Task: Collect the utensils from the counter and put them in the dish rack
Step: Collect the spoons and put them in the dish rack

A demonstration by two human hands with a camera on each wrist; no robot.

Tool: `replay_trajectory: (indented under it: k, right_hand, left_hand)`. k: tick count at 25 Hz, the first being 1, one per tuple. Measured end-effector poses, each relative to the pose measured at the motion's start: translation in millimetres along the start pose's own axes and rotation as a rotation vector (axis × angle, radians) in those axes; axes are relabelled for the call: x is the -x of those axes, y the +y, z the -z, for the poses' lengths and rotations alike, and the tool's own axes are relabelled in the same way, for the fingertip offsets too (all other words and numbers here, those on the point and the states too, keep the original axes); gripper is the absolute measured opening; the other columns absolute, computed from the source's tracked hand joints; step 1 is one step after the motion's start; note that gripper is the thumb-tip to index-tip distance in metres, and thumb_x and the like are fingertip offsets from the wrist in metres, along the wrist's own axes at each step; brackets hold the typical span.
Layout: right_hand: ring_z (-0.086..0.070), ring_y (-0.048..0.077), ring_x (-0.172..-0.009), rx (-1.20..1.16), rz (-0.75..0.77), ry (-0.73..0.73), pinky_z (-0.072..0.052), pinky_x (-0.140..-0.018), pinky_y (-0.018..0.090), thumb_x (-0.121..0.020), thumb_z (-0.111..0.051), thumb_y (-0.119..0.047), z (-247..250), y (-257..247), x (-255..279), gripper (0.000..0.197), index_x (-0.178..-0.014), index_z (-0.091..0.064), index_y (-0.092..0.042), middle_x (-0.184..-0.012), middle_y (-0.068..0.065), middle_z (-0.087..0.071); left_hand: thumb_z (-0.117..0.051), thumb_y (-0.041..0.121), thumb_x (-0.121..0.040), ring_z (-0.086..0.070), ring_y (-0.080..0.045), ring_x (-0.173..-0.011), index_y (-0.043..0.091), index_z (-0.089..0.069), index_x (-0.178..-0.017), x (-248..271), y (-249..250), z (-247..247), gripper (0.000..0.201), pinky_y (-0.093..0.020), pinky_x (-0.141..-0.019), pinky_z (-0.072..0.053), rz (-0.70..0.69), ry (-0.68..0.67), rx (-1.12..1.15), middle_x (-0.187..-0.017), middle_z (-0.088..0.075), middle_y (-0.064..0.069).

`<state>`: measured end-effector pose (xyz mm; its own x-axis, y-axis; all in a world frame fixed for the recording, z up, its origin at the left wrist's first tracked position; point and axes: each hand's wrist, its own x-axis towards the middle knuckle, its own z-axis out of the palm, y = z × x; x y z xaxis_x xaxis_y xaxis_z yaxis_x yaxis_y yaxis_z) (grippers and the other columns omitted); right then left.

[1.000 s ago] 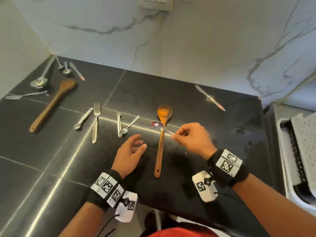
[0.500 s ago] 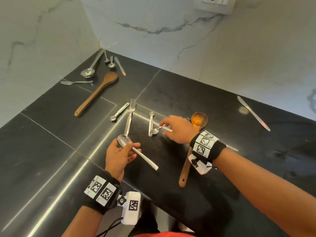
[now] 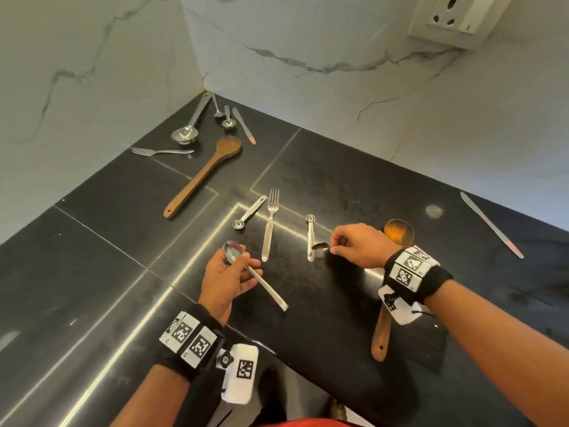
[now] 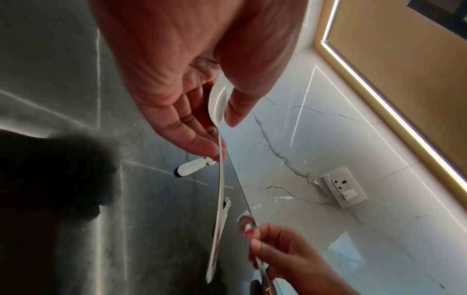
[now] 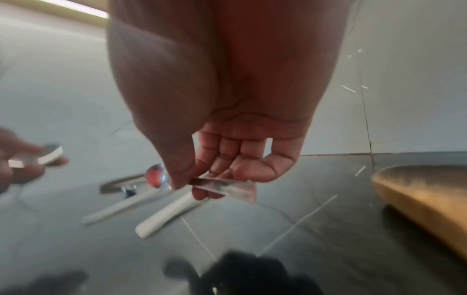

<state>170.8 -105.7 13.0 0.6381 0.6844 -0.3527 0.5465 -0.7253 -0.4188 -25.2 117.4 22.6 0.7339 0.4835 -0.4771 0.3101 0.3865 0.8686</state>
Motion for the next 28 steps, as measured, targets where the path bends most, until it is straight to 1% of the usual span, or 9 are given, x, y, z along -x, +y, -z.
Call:
replay_trajectory:
  k: [2, 5, 9, 13, 16, 21, 23, 25, 28]
  right_hand:
    - [-0.063, 0.011, -0.078, -0.220, 0.056, 0.100, -0.053, -0.073, 0.033, -0.088, -0.069, -0.033, -1, -27, 0, 0.006, -0.089, -0.069, -0.027, -0.084, -0.008, -0.068]
    - [-0.061, 0.002, -0.067, -0.474, 0.136, 0.160, -0.050, -0.067, 0.021, -0.086, -0.074, -0.023, -15, -88, -14, 0.002, -0.087, -0.074, -0.022, -0.076, -0.008, -0.069]
    - [-0.065, -0.003, -0.069, -0.605, 0.157, 0.175, -0.051, -0.067, 0.013, -0.085, -0.075, -0.021, -45, -151, -36, 0.007, -0.091, -0.077, -0.018, -0.078, -0.009, -0.073]
    - [-0.068, 0.004, -0.080, -0.544, 0.202, 0.175, -0.055, -0.076, 0.022, -0.086, -0.072, -0.031, -48, -173, -52, 0.009, -0.092, -0.076, -0.025, -0.083, -0.010, -0.073]
    - [-0.065, 0.004, -0.078, -0.407, 0.232, 0.131, -0.054, -0.074, 0.025, -0.087, -0.070, -0.035, -31, -172, -74, 0.010, -0.090, -0.077, -0.028, -0.082, -0.012, -0.071]
    - [-0.067, 0.007, -0.085, -0.273, 0.097, 0.227, -0.056, -0.083, 0.035, -0.086, -0.068, -0.033, 19, -140, -158, 0.008, -0.087, -0.076, -0.031, -0.085, -0.010, -0.074]
    - [-0.066, 0.011, -0.095, -0.192, 0.074, 0.154, -0.053, -0.091, 0.034, -0.088, -0.067, -0.031, 38, -132, -201, 0.011, -0.097, -0.073, -0.030, -0.098, -0.007, -0.072]
    - [-0.063, 0.016, -0.108, -0.065, 0.097, 0.107, -0.047, -0.094, 0.030, -0.090, -0.066, -0.028, 53, -129, -247, 0.025, -0.115, -0.068, -0.025, -0.115, -0.002, -0.068]
    - [-0.057, 0.025, -0.120, 0.083, 0.154, 0.128, -0.043, -0.101, 0.036, -0.091, -0.063, -0.024, 65, -132, -311, 0.038, -0.130, -0.060, -0.021, -0.132, 0.006, -0.059]
  left_hand:
    - [-0.056, 0.019, -0.097, -0.072, -0.021, -0.084, 0.013, -0.058, -0.113, -5, 4, 2, 0.017, -0.035, -0.077, -0.058, 0.008, -0.047, 0.025, -0.098, -0.072, -0.015]
    - [-0.057, 0.021, -0.096, -0.072, -0.025, -0.089, 0.012, -0.058, -0.114, -10, 12, 6, 0.020, -0.038, -0.081, -0.059, -0.003, -0.106, 0.057, -0.099, -0.073, -0.015]
    - [-0.049, 0.015, -0.100, -0.073, -0.030, -0.095, 0.004, -0.058, -0.116, -26, 20, 27, 0.021, -0.038, -0.078, -0.060, -0.057, -0.118, 0.088, -0.106, -0.070, -0.022]
    - [-0.044, 0.013, -0.102, -0.074, -0.028, -0.091, 0.001, -0.059, -0.115, -40, 27, 53, 0.023, -0.032, -0.072, -0.061, -0.071, -0.073, 0.042, -0.102, -0.072, -0.022]
    - [-0.042, 0.015, -0.103, -0.073, -0.029, -0.091, 0.008, -0.059, -0.115, -54, 37, 70, 0.021, -0.034, -0.072, -0.060, -0.082, -0.011, 0.019, -0.100, -0.074, -0.019]
    - [-0.042, 0.016, -0.103, -0.073, -0.018, -0.080, 0.013, -0.059, -0.110, -79, 58, 83, 0.019, -0.031, -0.067, -0.058, -0.095, 0.033, -0.006, -0.087, -0.075, -0.009]
    - [-0.041, 0.016, -0.103, -0.071, -0.015, -0.076, 0.013, -0.059, -0.108, -91, 64, 81, 0.018, -0.031, -0.068, -0.057, -0.098, 0.055, -0.010, -0.081, -0.071, -0.006]
    - [-0.041, 0.016, -0.103, -0.069, -0.017, -0.076, 0.013, -0.058, -0.108, -103, 70, 78, 0.018, -0.032, -0.069, -0.056, -0.095, 0.079, 0.000, -0.079, -0.068, -0.007]
    - [-0.040, 0.015, -0.103, -0.068, -0.022, -0.077, 0.011, -0.058, -0.110, -120, 78, 75, 0.019, -0.033, -0.066, -0.056, -0.097, 0.092, 0.001, -0.076, -0.065, -0.007]
